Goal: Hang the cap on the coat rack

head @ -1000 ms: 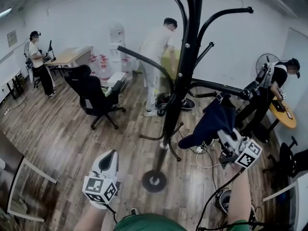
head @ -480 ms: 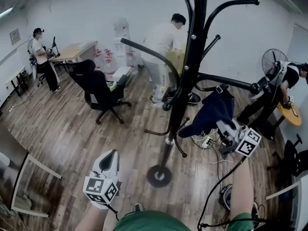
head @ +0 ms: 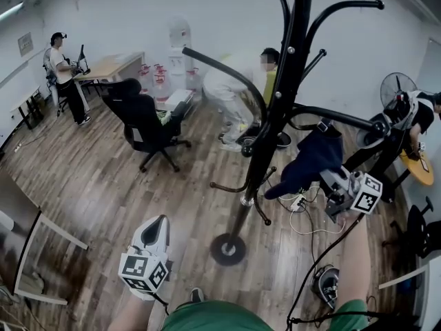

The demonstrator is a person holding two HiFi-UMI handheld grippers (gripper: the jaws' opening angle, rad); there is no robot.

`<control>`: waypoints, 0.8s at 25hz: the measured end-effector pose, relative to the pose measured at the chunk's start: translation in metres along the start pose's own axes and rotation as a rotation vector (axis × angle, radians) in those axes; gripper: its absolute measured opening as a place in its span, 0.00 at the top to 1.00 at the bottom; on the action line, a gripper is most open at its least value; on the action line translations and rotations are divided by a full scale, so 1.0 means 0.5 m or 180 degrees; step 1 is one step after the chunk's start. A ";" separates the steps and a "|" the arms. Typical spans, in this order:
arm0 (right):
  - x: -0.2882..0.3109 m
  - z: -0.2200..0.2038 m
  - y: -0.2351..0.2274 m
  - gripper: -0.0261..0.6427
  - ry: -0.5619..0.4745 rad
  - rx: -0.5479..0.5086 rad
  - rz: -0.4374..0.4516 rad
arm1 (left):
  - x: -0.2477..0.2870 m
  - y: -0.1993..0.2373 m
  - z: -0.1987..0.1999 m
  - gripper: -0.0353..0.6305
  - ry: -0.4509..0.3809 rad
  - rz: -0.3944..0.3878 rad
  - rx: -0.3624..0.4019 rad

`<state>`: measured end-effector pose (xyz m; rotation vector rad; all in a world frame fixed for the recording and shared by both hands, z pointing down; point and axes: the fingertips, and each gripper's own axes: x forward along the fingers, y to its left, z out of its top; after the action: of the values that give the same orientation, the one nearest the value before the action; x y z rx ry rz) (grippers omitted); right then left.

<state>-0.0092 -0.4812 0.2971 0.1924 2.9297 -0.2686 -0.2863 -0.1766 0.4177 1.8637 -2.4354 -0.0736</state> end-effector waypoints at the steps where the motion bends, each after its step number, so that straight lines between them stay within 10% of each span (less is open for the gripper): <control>1: 0.001 -0.002 -0.004 0.94 0.0041 0.0021 0.0022 | 0.000 0.000 -0.001 0.93 0.0006 0.0001 -0.0002; 20: 0.083 -0.103 -0.001 0.94 0.0435 0.0138 0.0156 | 0.001 -0.005 -0.016 0.93 0.0047 0.0047 -0.0046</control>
<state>-0.0589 -0.4673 0.3382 0.3000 3.0506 -0.3240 -0.2835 -0.1777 0.4256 1.8335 -2.4320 -0.0763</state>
